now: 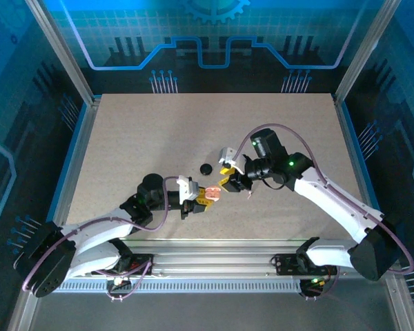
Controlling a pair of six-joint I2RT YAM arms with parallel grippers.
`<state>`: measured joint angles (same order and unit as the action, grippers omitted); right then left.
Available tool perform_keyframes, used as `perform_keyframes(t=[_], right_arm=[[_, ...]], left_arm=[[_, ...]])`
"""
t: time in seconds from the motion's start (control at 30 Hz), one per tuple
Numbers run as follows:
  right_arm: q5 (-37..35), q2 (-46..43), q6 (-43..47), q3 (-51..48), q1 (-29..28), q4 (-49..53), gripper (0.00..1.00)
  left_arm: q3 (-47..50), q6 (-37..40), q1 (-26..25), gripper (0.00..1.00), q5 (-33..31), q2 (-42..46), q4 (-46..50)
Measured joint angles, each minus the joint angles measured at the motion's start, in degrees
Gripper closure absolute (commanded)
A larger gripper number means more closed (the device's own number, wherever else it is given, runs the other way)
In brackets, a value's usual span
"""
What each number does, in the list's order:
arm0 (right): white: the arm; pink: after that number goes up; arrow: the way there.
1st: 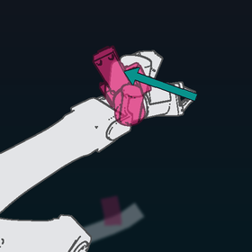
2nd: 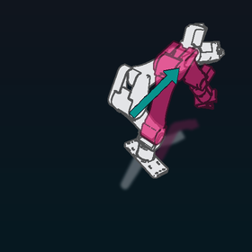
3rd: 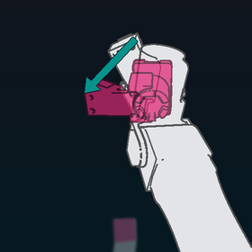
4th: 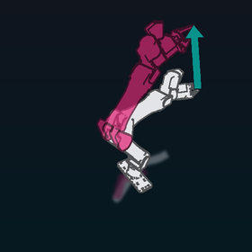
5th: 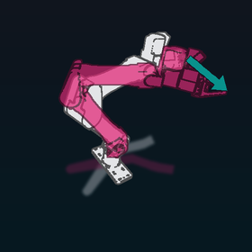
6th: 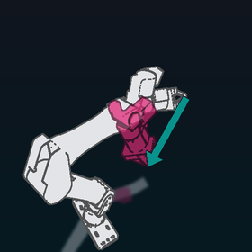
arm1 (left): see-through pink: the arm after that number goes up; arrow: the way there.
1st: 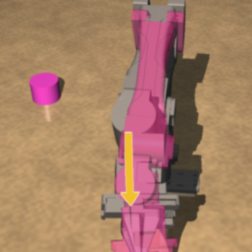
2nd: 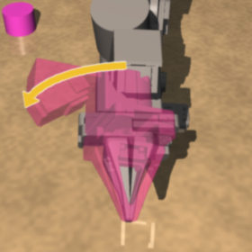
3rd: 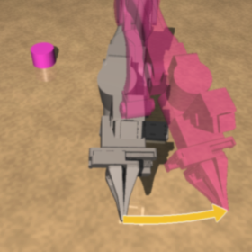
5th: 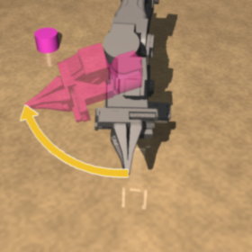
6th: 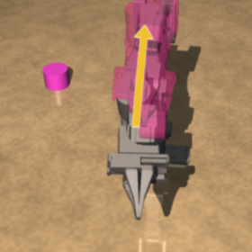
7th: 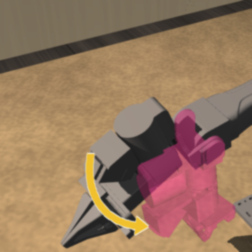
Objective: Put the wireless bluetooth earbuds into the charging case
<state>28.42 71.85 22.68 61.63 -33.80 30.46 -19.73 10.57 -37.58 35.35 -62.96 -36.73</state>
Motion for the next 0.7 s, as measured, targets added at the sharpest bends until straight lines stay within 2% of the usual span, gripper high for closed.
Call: perform_keyframes(t=[0.3,0.5,0.7], right_arm=[[-5.9,0.9,-16.9,0.0,7.1,2.1,0.55],[-8.5,10.5,-28.9,-1.0,7.5,6.4,0.55],[-18.4,17.4,-39.8,-1.3,7.6,12.3,0.56]], left_arm=[[4.4,-0.1,0.0,0.91,-6.5,3.0,-4.1],[5.4,1.3,0.0,0.91,-9.7,6.4,-3.0],[6.3,4.4,0.0,0.91,-11.7,8.9,0.6]])
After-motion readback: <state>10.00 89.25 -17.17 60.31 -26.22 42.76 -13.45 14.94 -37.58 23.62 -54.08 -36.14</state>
